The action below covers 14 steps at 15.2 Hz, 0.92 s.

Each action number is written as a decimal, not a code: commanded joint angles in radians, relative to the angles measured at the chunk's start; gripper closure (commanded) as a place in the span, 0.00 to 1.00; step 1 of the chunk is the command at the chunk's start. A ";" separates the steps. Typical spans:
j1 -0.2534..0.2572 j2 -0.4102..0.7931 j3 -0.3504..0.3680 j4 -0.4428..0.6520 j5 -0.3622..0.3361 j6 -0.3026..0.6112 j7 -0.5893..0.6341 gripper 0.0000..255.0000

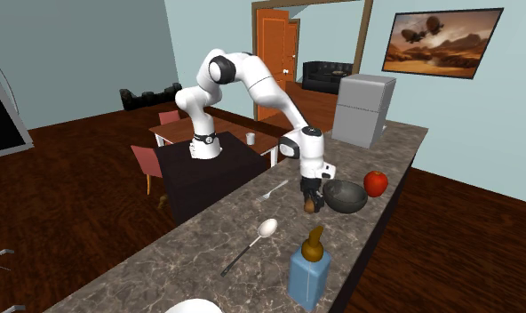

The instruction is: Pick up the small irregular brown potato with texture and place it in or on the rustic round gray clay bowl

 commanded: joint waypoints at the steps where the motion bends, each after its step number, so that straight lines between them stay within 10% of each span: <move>1: -0.001 -0.025 0.000 -0.013 0.000 -0.012 0.000 1.00; 14: -0.002 -0.157 0.000 -0.039 0.000 -0.118 0.007 1.00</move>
